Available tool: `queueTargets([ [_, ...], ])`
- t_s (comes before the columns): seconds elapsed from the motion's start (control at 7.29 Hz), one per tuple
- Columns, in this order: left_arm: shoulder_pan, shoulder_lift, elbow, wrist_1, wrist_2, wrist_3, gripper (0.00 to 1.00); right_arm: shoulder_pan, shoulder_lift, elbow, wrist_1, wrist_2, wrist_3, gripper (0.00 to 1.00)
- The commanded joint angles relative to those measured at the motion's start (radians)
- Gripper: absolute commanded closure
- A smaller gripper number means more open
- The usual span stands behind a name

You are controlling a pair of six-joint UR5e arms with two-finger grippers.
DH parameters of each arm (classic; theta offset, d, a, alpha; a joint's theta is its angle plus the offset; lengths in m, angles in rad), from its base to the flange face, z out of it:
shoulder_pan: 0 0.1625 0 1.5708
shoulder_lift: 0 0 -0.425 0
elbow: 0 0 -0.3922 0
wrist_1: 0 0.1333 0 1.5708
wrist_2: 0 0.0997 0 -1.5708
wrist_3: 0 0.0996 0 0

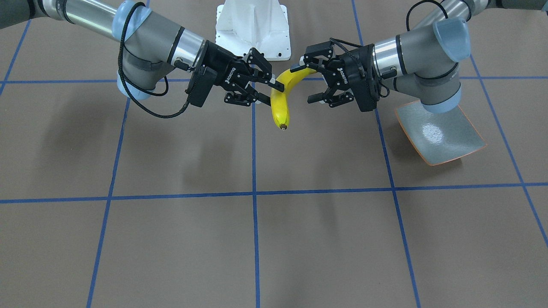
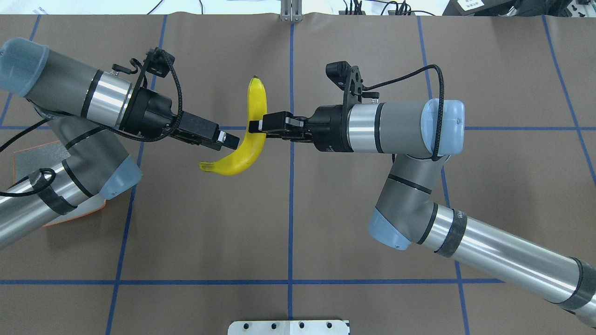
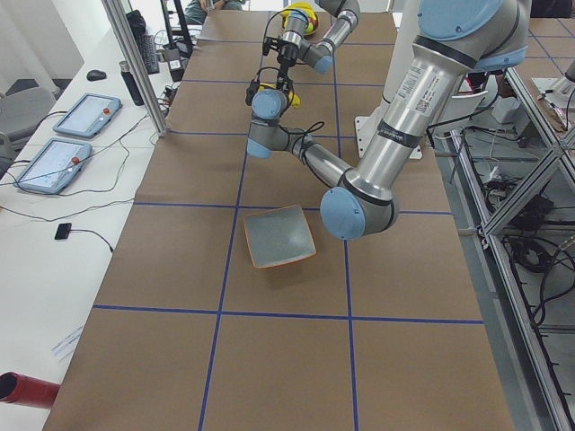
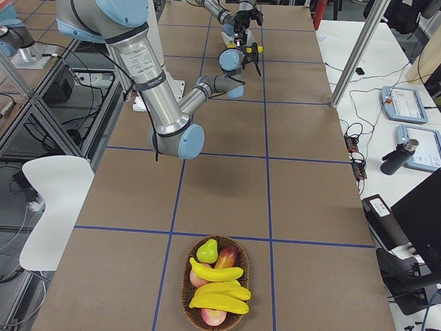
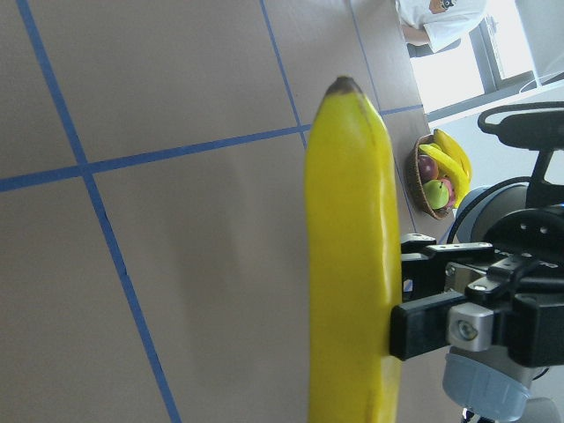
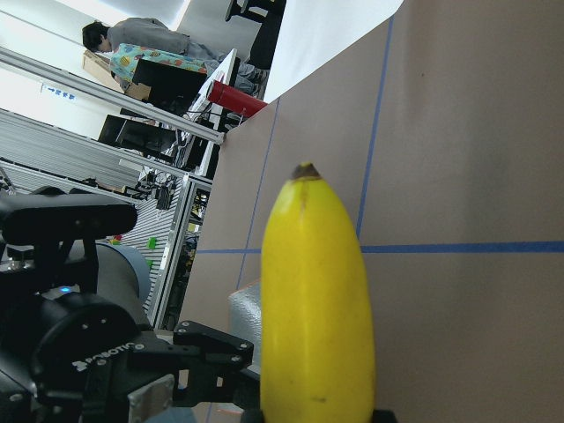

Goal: Transfer all bananas from basket to plate

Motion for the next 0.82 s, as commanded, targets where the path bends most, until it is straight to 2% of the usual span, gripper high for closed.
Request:
queueTargets([
  [0.0, 0.027, -0.001, -0.001, -0.026, 0.000, 0.001, 0.01, -0.004, -0.001, -0.002, 0.018, 0.015, -0.002, 1.00],
  [0.41, 0.035, -0.006, -0.001, -0.032, 0.000, 0.001, 0.10, -0.007, 0.002, -0.002, 0.024, 0.032, -0.002, 1.00],
  [0.69, 0.038, -0.007, -0.001, -0.032, 0.000, 0.002, 0.10, -0.010, 0.005, -0.002, 0.026, 0.037, -0.003, 1.00],
])
